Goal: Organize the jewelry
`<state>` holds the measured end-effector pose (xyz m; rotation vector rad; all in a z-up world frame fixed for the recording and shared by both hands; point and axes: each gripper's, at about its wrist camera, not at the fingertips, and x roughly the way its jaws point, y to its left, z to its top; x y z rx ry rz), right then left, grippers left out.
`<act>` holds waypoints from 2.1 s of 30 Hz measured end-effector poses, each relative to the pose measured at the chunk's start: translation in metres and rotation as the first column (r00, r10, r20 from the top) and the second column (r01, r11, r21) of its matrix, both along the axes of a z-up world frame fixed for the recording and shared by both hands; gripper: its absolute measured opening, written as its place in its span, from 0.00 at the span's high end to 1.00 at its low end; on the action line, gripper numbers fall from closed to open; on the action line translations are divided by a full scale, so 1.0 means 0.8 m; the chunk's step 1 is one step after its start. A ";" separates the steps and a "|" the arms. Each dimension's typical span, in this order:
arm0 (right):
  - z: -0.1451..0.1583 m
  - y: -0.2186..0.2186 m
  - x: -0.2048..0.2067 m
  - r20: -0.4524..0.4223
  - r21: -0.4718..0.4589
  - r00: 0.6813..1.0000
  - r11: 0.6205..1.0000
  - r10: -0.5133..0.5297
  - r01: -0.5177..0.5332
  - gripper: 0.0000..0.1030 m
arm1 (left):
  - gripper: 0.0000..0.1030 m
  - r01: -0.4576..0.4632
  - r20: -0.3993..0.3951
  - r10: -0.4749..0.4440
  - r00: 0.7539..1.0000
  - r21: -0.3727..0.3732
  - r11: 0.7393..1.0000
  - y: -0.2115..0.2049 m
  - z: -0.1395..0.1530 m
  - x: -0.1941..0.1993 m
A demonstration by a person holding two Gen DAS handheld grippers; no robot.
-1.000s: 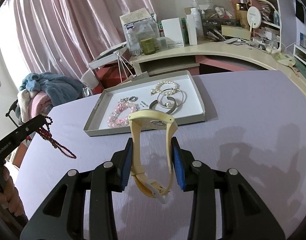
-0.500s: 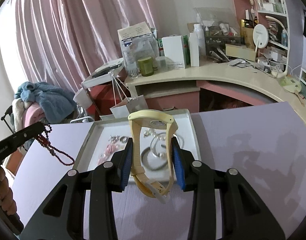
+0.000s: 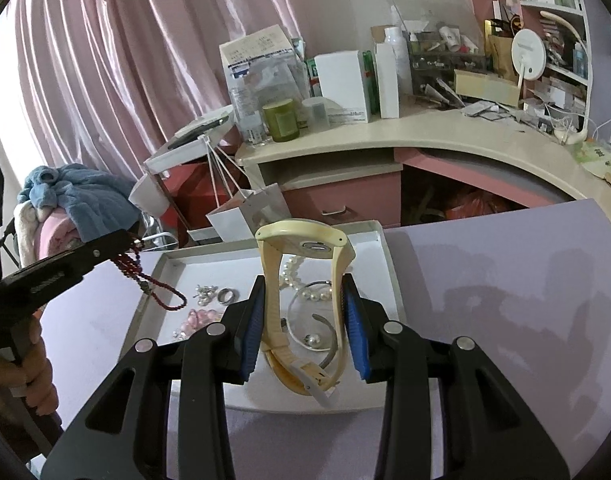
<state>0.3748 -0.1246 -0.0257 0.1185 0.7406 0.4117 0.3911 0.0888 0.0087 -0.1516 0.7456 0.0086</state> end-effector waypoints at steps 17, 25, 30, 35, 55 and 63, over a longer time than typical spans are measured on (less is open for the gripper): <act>-0.041 0.039 0.019 -0.076 -0.066 0.996 0.997 0.043 -0.048 0.63 | 0.31 -0.148 0.068 0.149 0.986 -0.029 0.989 0.055 -0.017 -0.083; -0.051 0.058 0.029 -0.087 -0.081 0.995 0.995 0.056 -0.063 0.61 | 0.24 -0.209 0.062 0.211 0.976 -0.038 0.977 0.076 -0.024 -0.111; -0.035 0.052 0.021 -0.029 -0.051 0.998 0.997 0.056 -0.057 0.20 | 0.21 -0.211 0.063 0.213 0.975 -0.038 0.977 0.072 -0.027 -0.116; -0.026 0.026 -0.005 -0.015 -0.022 1.000 1.000 0.017 -0.017 0.18 | 0.16 -0.206 0.069 0.208 0.976 -0.041 0.978 0.057 -0.028 -0.134; 0.008 -0.032 -0.160 0.171 0.031 0.982 0.996 -0.085 0.081 0.01 | 0.02 -0.174 0.162 0.177 0.971 -0.037 0.984 -0.014 -0.005 -0.258; 0.006 -0.031 -0.195 0.229 0.032 0.971 0.997 -0.072 0.066 0.01 | 0.02 -0.143 0.225 0.147 0.963 -0.037 0.989 -0.031 -0.010 -0.291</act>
